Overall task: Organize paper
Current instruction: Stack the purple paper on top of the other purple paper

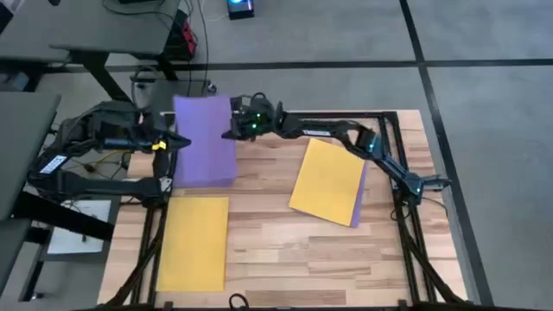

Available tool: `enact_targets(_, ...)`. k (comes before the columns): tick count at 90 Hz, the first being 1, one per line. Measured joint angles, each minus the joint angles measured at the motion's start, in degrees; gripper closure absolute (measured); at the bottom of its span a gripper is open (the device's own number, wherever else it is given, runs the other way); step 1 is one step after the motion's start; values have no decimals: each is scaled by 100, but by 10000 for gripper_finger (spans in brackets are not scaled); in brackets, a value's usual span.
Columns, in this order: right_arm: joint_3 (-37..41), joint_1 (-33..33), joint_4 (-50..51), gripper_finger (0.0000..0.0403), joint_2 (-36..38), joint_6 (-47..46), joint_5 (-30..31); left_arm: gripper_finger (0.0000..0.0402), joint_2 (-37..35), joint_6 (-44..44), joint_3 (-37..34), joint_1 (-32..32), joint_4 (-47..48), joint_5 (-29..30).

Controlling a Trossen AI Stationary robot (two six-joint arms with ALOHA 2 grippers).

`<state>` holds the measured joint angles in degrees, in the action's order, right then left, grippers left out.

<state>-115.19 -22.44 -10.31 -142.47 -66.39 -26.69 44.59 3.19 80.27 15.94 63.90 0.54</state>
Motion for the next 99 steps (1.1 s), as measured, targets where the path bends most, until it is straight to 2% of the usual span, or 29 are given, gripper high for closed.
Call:
enact_targets(19, -25, 193, -259, 403, -520, -770, 368, 402, -53, 30, 2, 1, 36, 4)
enact_targets(44, -42, 314, -222, 403, -514, -752, 771, 402, -40, 60, 0, 1, 188, 7)
enact_targets(64, -42, 185, -597, 403, -512, -918, 812, 402, -36, 63, 0, 0, 232, 11)
enact_targets(77, -42, 113, -484, 401, -512, -1049, 882, 402, -40, 65, 2, 1, 232, 11)
enact_targets(86, -42, 117, -471, 383, -514, -1030, 893, 402, -36, 71, 2, 1, 232, 11)
enact_targets(99, -42, 209, -546, 326, -512, -1012, 977, 402, -36, 71, 2, 1, 236, 11)
